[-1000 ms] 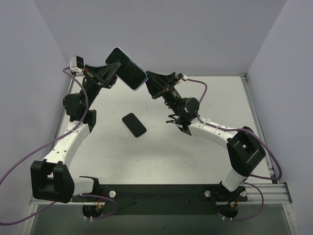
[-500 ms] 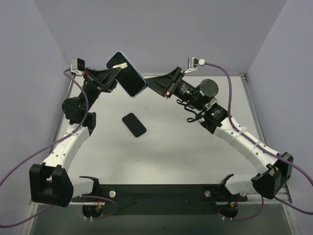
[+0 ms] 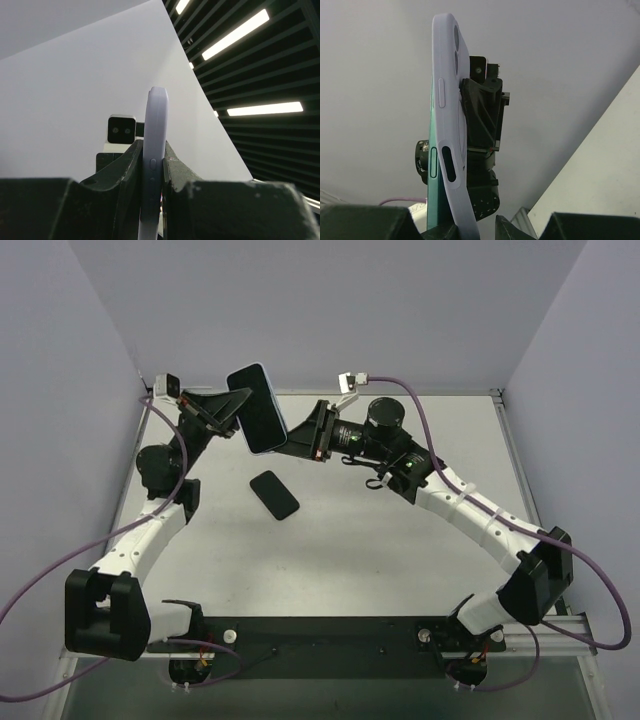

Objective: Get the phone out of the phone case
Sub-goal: Remove the phone case from the phone.

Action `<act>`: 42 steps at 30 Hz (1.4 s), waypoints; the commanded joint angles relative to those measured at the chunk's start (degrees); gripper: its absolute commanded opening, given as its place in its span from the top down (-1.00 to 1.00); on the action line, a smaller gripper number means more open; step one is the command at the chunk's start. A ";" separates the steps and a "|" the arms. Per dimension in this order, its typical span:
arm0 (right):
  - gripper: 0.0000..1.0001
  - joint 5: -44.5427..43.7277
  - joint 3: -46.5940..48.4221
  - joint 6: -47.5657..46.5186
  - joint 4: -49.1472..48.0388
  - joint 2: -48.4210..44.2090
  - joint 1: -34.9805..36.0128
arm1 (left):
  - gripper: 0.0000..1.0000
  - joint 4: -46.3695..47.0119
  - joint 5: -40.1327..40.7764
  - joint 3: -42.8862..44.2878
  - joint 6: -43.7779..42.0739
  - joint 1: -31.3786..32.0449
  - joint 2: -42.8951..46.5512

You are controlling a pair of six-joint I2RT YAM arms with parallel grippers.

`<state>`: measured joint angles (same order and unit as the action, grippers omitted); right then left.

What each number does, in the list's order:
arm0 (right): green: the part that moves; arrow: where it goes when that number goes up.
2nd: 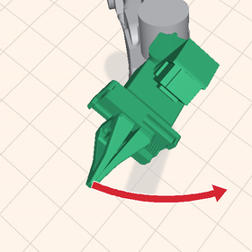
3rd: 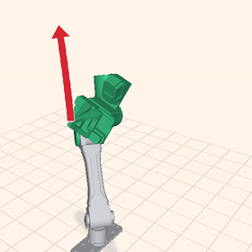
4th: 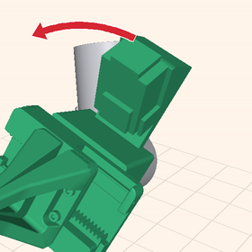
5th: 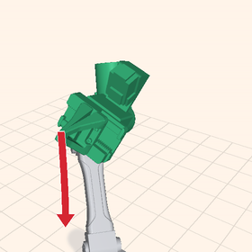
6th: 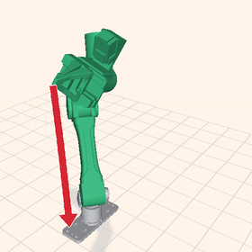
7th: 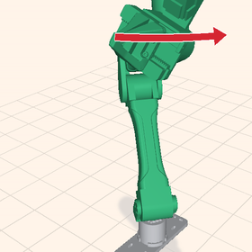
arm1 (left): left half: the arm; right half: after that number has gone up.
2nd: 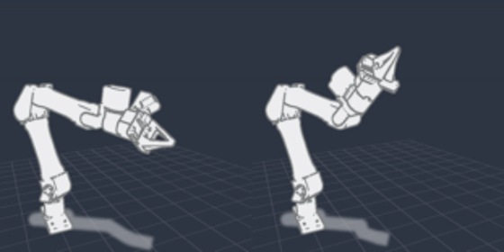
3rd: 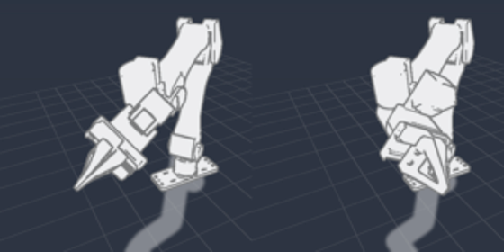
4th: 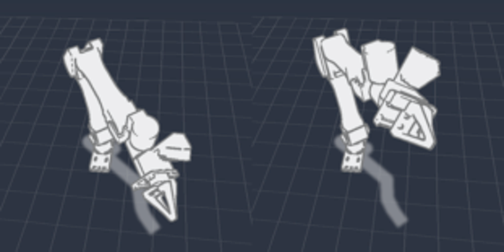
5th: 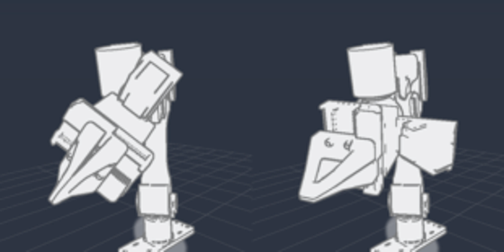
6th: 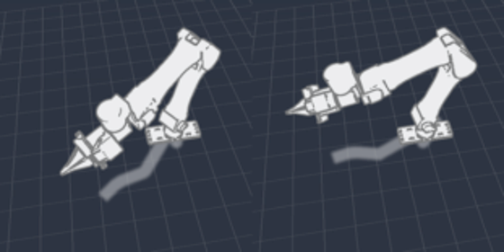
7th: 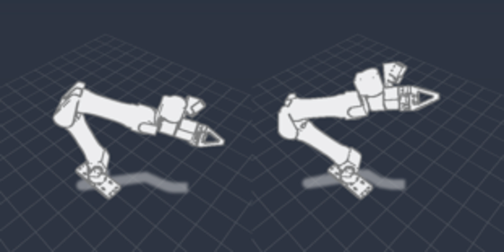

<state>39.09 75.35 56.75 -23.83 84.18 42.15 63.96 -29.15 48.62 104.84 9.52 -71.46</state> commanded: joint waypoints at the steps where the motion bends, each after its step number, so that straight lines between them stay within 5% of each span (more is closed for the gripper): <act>1: 0.48 -1.12 -3.80 -1.03 8.55 4.24 0.56 | 1.00 22.61 4.71 2.18 7.75 3.14 3.08; 9: 0.47 -9.10 -8.99 9.69 -9.61 2.57 -1.54 | 1.00 24.01 4.80 -3.17 8.01 3.58 4.14; 18: 0.52 -15.01 -10.32 13.30 -17.73 1.68 -1.99 | 1.00 23.22 4.89 -8.45 7.23 4.81 6.60; 24: 1.00 -17.03 -11.72 13.74 -19.41 2.22 -1.46 | 1.00 23.49 5.06 -10.03 7.05 5.07 6.77; 28: 1.00 -19.31 -12.43 9.27 -13.37 -1.11 -1.90 | 1.00 23.31 3.66 -11.44 6.17 4.98 6.25; 32: 1.00 -26.33 -10.06 -2.15 7.68 -6.21 -1.72 | 0.98 18.49 -2.65 -12.58 1.87 5.07 4.76; 33: 1.00 -28.78 -9.79 -5.83 10.71 -7.01 -1.72 | 0.36 16.56 -3.80 -12.85 -0.14 5.16 4.32; 36: 1.00 -31.79 -10.66 -9.89 18.90 -10.00 -2.51 | -0.42 14.27 -6.53 -14.52 -2.69 5.42 2.21; 37: 1.00 -33.36 -11.10 -10.43 20.39 -11.48 -2.86 | -0.86 13.56 -7.32 -14.78 -3.23 5.51 1.42; 42: 1.00 -37.33 -15.84 -13.33 26.73 -16.50 -4.53 | -0.88 10.58 -10.84 -17.42 -5.95 5.95 -2.89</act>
<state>17.28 62.19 49.47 -7.33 71.48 41.74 67.94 -33.69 32.16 101.23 15.59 -72.93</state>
